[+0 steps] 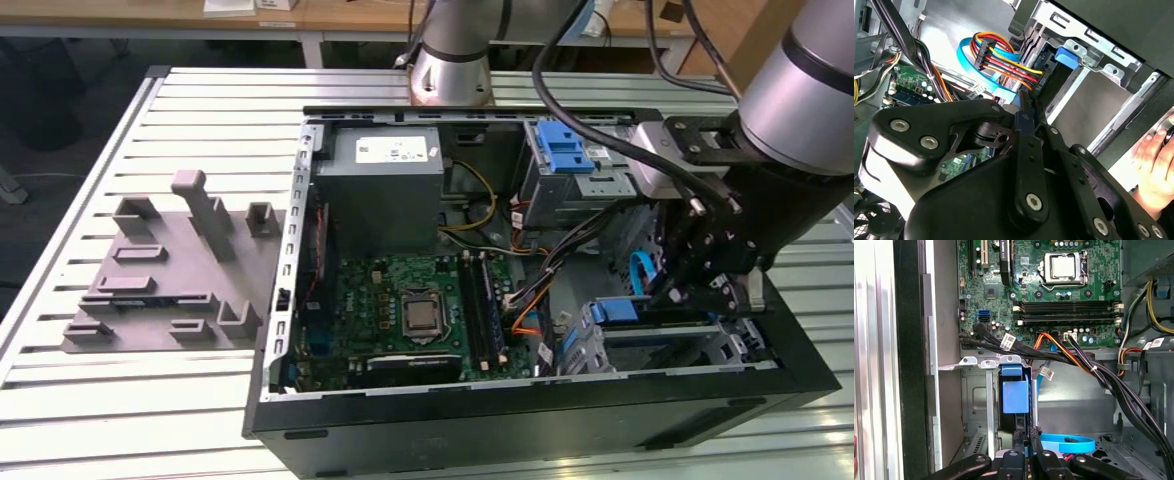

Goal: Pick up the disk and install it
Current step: 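Insert the second disk wire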

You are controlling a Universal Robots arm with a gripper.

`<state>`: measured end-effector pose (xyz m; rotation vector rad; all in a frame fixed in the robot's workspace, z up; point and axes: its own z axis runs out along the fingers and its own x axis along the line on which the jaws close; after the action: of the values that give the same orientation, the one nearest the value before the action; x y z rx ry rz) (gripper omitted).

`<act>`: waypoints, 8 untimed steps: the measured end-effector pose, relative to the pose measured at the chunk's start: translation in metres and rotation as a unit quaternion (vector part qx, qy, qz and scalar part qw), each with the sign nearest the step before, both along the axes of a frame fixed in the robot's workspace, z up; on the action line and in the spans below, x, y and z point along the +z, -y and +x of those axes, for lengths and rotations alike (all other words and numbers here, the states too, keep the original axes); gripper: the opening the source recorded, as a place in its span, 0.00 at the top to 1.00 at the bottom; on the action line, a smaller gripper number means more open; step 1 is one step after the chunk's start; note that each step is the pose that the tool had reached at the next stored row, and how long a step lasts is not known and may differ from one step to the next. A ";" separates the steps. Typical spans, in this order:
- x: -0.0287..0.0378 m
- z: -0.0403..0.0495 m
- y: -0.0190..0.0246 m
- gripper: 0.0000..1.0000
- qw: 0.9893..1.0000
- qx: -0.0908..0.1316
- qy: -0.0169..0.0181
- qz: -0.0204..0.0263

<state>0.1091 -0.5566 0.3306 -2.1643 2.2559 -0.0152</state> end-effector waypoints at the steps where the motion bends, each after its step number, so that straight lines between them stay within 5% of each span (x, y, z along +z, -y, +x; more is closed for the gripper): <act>1: -0.0004 0.0000 0.0000 0.84 1.000 0.000 0.000 0.000; 8: -0.0015 0.0000 0.0000 0.84 1.000 0.000 0.000 0.000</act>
<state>0.1091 -0.5566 0.3291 -2.1642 2.2559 -0.0150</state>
